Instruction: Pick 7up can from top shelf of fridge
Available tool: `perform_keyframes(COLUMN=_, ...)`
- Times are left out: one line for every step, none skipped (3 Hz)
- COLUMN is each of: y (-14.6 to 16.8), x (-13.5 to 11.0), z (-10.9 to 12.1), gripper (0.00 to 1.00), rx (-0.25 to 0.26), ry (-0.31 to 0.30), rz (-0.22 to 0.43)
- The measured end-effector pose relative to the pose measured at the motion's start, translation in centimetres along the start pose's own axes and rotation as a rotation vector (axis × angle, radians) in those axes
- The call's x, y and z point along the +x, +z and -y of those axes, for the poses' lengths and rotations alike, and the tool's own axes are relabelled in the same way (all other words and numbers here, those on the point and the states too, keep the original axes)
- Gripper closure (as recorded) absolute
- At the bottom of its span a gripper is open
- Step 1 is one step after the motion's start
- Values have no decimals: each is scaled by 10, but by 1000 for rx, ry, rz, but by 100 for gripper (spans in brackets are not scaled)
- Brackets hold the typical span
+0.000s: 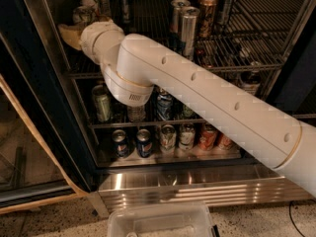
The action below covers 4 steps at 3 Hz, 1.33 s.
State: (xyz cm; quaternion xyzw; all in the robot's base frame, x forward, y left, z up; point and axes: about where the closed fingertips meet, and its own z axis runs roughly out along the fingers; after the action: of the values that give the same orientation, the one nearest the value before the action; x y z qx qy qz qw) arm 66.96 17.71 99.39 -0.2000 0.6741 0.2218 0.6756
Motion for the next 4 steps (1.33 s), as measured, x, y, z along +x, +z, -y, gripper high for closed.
perform_keyframes(y=10, x=9, z=1, gripper=35, rx=16, ry=-13, rz=-45)
perform_keyframes(y=11, x=13, z=5, gripper=35, rx=26, ry=-10, rz=-50)
perform_keyframes(y=11, x=14, z=6, gripper=35, rx=30, ry=-9, rz=-52)
perform_keyframes(y=12, x=18, z=12, gripper=35, rx=48, ry=-9, rz=-63)
